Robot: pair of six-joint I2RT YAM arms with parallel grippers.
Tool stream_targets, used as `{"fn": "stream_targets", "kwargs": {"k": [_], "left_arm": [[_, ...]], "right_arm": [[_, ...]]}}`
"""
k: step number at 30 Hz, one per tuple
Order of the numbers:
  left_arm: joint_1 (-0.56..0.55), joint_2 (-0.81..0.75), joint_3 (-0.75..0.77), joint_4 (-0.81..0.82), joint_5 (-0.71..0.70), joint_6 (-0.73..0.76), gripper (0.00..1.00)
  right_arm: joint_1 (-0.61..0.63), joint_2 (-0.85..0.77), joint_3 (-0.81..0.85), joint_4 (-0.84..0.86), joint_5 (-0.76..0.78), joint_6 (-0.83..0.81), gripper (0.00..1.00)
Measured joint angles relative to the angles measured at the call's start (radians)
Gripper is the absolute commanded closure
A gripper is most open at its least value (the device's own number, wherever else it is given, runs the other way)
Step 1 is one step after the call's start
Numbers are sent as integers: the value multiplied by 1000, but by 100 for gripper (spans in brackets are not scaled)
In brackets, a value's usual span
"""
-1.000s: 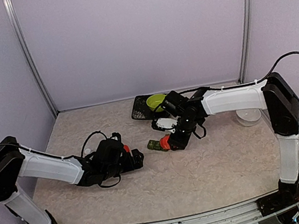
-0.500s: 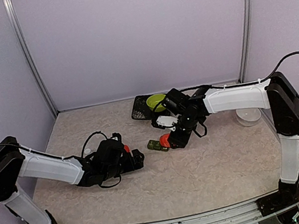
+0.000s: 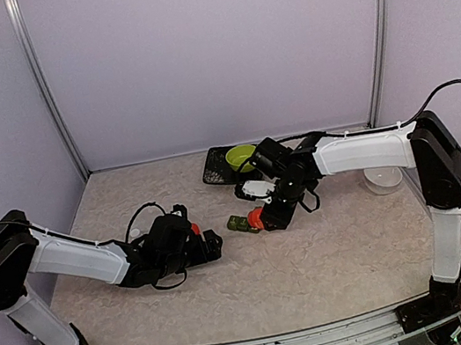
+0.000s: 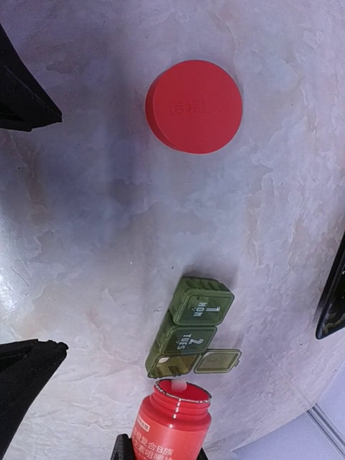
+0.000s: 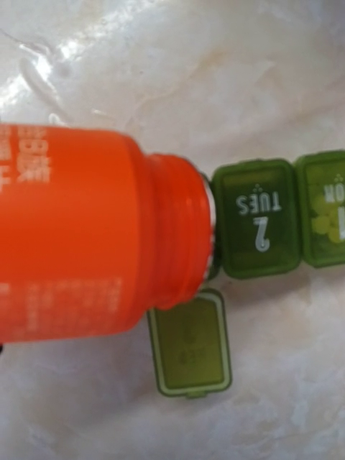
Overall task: Sort the pills into containers
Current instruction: Pour the pill into the compartment of the pill container.
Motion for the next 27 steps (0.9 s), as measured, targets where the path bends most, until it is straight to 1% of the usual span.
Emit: {"fn": "stream_targets", "kwargs": {"k": [27], "left_arm": [[-6,22,0,27,4,-5,1]], "right_arm": [[0,25,0,0,14,-6,78]]}}
